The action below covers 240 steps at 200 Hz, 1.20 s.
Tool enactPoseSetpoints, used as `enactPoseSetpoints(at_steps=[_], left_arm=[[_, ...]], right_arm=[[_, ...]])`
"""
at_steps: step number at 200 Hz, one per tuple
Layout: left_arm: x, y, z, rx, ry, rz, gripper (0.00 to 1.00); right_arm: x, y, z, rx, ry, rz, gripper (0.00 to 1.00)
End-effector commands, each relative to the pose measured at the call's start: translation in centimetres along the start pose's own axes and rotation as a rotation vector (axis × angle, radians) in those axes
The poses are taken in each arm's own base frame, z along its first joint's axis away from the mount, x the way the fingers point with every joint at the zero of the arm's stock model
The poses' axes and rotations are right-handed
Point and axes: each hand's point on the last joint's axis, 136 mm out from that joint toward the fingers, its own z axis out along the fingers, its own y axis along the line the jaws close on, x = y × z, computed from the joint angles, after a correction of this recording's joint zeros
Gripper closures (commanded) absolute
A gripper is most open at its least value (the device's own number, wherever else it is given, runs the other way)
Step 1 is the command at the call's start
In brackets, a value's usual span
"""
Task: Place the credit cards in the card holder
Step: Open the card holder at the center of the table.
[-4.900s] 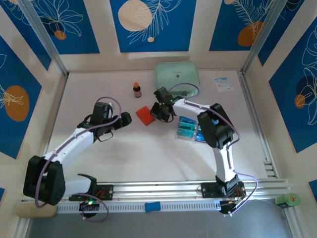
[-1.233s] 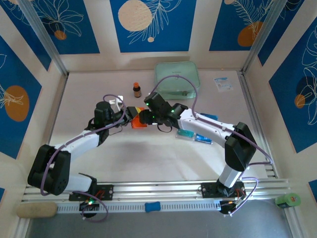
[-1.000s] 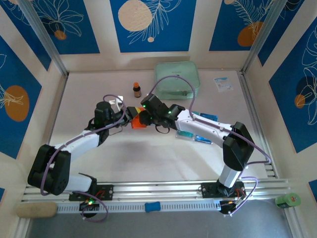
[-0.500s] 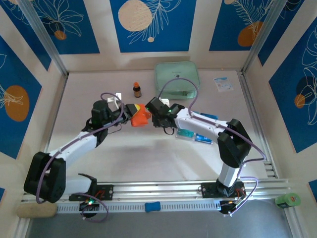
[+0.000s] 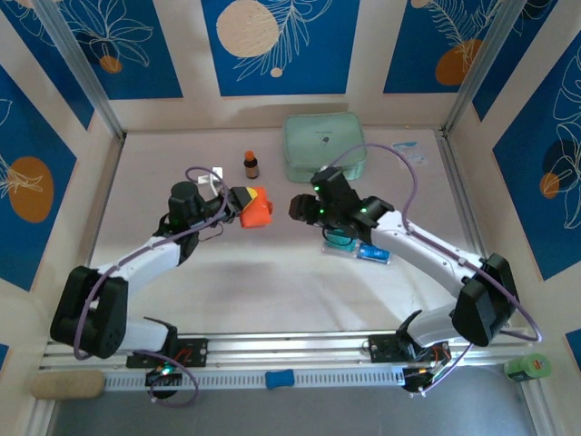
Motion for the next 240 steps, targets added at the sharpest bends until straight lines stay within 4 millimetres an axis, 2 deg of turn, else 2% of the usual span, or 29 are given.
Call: enactPoseSetpoints(at_steps=[1, 22, 48, 75, 89, 121, 157, 191, 240], left_arm=[[-0.5, -2.0, 0.1, 0.119, -0.002, 0.014, 1.0], [-0.9, -2.3, 0.3, 0.144, -0.008, -0.005, 1.0], [-1.1, -2.2, 0.4, 0.143, -0.014, -0.022, 1.0], [-1.2, -2.4, 0.4, 0.152, -0.023, -0.032, 1.0], [-1.3, -2.5, 0.3, 0.158, -0.029, -0.04, 1.0], [-1.7, -2.9, 0.3, 0.191, -0.047, -0.063, 1.0], [-2.2, -3.6, 0.4, 0.234, -0.064, -0.087, 1.0], [-2.5, -4.0, 0.4, 0.254, -0.072, -0.097, 1.0], [-3.0, -4.8, 0.2, 0.304, -0.094, -0.12, 1.0]], right_arm=[[0.3, 3.7, 0.7, -0.237, 0.063, 0.07, 0.36], [-0.1, 5.2, 1.6, -0.311, 0.079, 0.092, 0.3], [-0.6, 6.6, 3.1, -0.356, 0.097, 0.102, 0.29], [-0.9, 6.5, 4.7, -0.37, 0.102, 0.128, 0.31], [-1.1, 6.2, 5.2, -0.39, 0.098, 0.156, 0.35], [-1.5, 5.0, 5.2, -0.439, 0.076, 0.218, 0.49], [-1.3, 4.3, 5.1, -0.453, 0.071, 0.247, 0.58], [-1.5, 4.3, 4.8, -0.481, 0.069, 0.264, 0.6], [-1.9, 5.7, 4.4, -0.598, 0.099, 0.29, 0.6]])
